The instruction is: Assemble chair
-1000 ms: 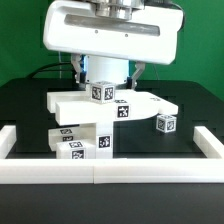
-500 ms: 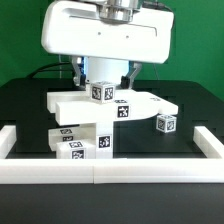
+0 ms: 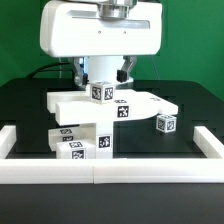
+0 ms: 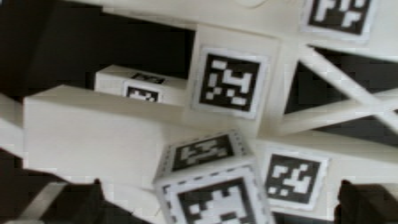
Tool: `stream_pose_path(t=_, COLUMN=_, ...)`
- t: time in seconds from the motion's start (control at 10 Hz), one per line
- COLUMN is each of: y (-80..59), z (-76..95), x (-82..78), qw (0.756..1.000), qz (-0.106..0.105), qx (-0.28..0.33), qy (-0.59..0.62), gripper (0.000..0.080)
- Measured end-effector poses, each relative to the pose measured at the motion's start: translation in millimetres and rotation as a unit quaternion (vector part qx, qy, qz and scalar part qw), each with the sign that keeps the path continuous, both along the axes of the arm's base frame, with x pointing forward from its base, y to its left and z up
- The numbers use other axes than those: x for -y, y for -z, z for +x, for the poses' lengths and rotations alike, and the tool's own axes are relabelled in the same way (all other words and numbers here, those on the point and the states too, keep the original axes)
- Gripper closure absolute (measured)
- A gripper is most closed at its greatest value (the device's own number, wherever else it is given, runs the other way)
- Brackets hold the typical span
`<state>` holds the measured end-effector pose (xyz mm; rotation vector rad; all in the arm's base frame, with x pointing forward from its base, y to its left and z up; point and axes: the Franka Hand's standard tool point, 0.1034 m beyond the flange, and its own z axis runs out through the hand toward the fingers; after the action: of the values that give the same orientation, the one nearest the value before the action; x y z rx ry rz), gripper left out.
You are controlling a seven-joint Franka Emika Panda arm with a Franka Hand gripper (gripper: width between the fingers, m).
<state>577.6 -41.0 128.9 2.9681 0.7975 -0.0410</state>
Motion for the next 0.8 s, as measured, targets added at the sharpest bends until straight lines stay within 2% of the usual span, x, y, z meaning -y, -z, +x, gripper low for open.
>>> stream_pose_path(t=0.1, y=3.4, z=4.2, x=1.2, qw=1.000, qz=-0.008, qx=0.028, qy=-0.006, gripper=0.0151)
stream_pose_path(t=0.7, y=7.4, z=3.9, x=4.7, qw=0.999, qz=-0.011, qx=0.031, qy=0.007, gripper=0.0151)
stream_pose_path(t=0.8, y=7.5, z=3.8, x=4.7, qw=0.999, qz=-0.011, qx=0.031, qy=0.008, gripper=0.0274)
